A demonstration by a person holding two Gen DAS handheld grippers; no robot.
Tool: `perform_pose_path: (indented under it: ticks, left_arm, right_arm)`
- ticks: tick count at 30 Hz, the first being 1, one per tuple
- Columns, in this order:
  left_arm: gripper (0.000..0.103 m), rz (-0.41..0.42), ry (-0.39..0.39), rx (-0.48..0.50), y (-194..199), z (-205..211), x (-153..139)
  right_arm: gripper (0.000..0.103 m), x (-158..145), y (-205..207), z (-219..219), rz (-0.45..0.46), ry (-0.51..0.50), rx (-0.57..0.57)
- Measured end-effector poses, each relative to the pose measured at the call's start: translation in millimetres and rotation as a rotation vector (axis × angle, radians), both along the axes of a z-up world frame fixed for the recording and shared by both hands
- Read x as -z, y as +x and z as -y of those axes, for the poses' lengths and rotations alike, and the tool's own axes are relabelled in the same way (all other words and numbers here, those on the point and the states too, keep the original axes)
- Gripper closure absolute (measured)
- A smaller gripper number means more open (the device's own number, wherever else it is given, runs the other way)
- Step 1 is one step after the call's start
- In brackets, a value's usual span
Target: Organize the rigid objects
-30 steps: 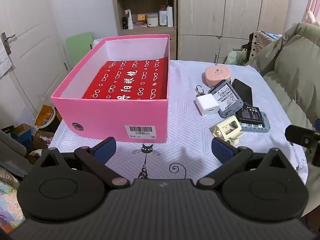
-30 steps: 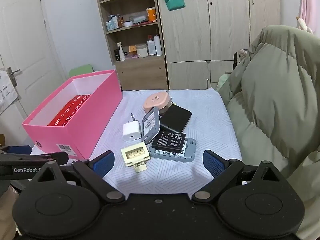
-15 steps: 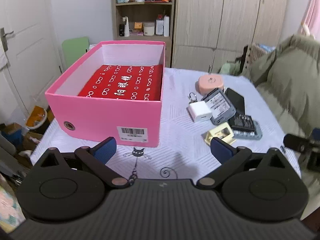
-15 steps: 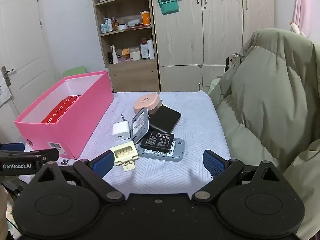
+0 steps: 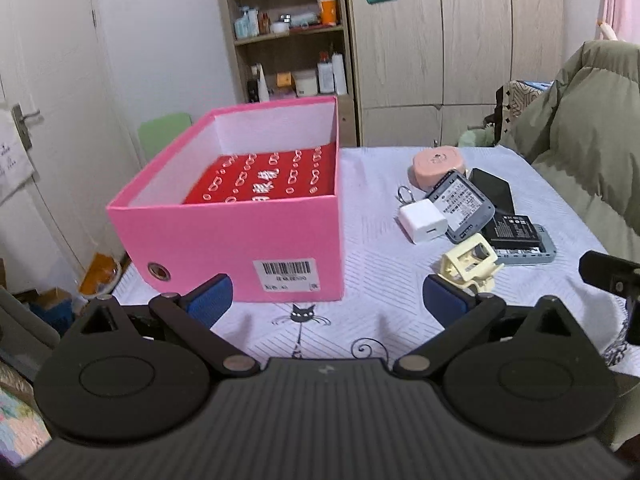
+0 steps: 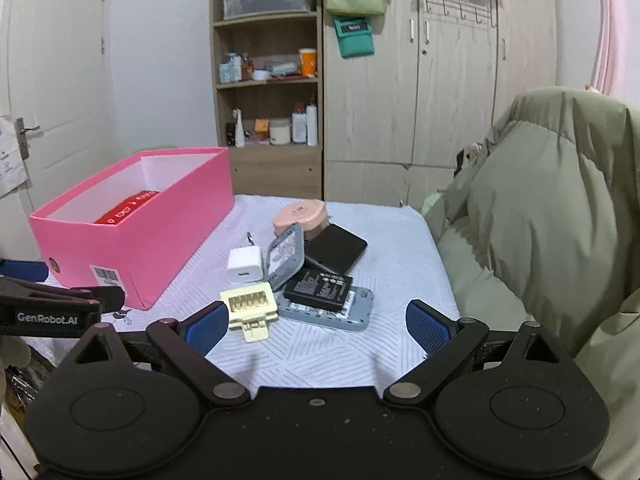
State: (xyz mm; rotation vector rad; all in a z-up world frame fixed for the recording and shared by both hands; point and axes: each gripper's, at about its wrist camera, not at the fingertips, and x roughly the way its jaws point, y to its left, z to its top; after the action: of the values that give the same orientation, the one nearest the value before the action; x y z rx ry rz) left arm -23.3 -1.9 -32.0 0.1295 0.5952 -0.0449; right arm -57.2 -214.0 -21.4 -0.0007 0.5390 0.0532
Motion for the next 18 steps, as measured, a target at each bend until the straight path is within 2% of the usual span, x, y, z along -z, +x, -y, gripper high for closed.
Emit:
perform_pose_path:
  ticks: [10,18]
  left_arm:
    - [0.000,0.022,-0.081,-0.006,-1.1,-15.6,4.5]
    - [0.000,0.020,-0.087,-0.006,0.1,-16.5,6.3]
  right_arm:
    - [0.005,7.2,-0.6,-8.3,-0.008,0.011,-0.022]
    - [0.005,10.1,2.0,-6.8,-0.032,0.006,-0.002]
